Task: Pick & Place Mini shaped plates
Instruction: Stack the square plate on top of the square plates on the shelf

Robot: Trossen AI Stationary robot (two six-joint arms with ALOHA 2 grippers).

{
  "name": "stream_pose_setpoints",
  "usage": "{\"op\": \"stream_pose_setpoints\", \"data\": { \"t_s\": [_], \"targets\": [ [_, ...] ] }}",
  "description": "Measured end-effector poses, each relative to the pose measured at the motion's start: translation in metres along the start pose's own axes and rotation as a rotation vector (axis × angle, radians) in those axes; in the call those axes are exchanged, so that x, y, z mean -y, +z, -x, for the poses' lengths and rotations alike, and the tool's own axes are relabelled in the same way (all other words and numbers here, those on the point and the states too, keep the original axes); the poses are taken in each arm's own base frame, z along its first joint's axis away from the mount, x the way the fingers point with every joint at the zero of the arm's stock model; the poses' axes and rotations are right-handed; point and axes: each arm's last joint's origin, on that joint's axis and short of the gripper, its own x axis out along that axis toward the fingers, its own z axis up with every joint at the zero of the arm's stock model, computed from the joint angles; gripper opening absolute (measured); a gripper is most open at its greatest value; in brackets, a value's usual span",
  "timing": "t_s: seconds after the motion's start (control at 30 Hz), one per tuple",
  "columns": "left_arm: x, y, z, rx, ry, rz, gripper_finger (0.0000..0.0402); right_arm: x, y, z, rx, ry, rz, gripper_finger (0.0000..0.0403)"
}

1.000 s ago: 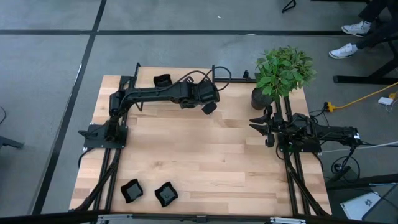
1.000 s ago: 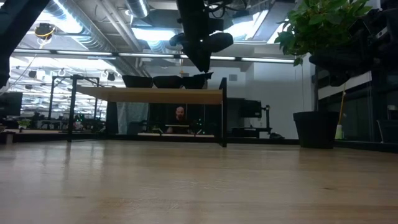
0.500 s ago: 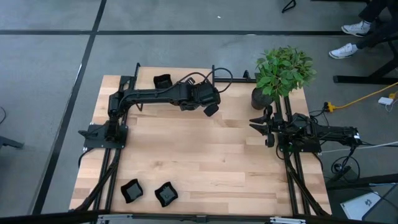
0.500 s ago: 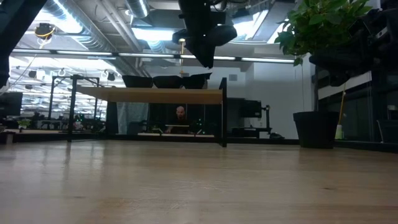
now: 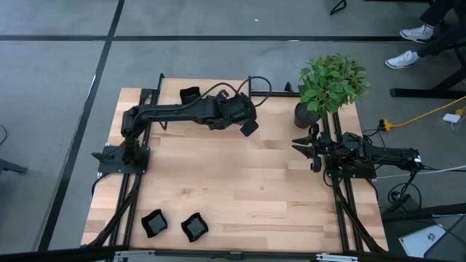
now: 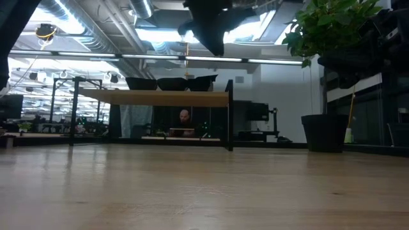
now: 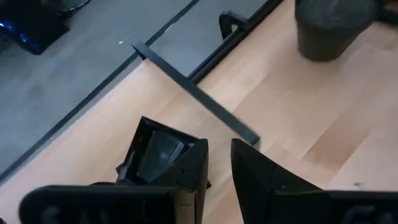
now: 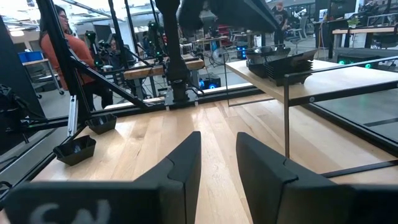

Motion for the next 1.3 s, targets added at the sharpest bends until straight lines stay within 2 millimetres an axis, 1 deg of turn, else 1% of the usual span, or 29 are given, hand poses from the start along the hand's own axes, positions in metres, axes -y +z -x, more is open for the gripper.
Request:
{"op": "stream_pose_setpoints", "data": {
  "t_s": [0.13,0.3,0.37,0.43,0.53,0.67,0.8,0.93,1.03,1.17,1.3],
  "targets": [
    [0.0,0.002,0.003,-0.003,-0.064,0.023,0.0063,0.0,0.0,0.0,0.0,0.0,0.0,0.0103],
    [0.004,0.001,0.002,-0.084,-0.361,-0.19,0.006,0.0,0.0,0.0,-0.001,0.0,0.0,0.0103],
    [0.007,0.0,0.003,-0.087,-0.429,-0.237,0.0059,0.0,0.0,0.0,0.0,0.0,0.0,0.0103],
    [0.008,0.001,0.004,-0.071,-0.455,-0.291,0.0059,0.0,0.0,0.0,-0.001,0.0,0.0,0.0103],
    [0.006,0.001,0.003,-0.043,-0.393,-0.383,0.0062,0.0,0.0,0.0,-0.001,0.0,0.0,0.0103],
    [0.002,-0.002,0.001,-0.055,-0.264,-0.48,0.0061,0.0,0.0,0.0,0.0,0.0,0.0,0.0103],
    [0.004,-0.009,0.002,-0.074,-0.139,-0.572,0.0059,0.0,0.0,0.0,0.0,0.0,0.0,0.0103],
    [0.003,-0.009,0.003,-0.073,-0.079,-0.585,0.0061,0.0,0.0,0.0,0.0,0.0,0.0,0.0103],
    [-0.001,-0.009,0.001,-0.081,-0.039,-0.593,0.0059,0.0,0.0,0.0,0.0,0.0,0.0,0.0103],
    [-0.013,-0.009,-0.006,-0.132,-0.008,-0.609,0.0061,0.0,0.0,0.0,0.0,0.0,0.0,0.0103],
    [-0.015,-0.012,-0.018,-0.132,0.017,-0.625,0.007,0.0,0.0,0.0,0.0,0.0,0.0,0.0103]
  ]
}}
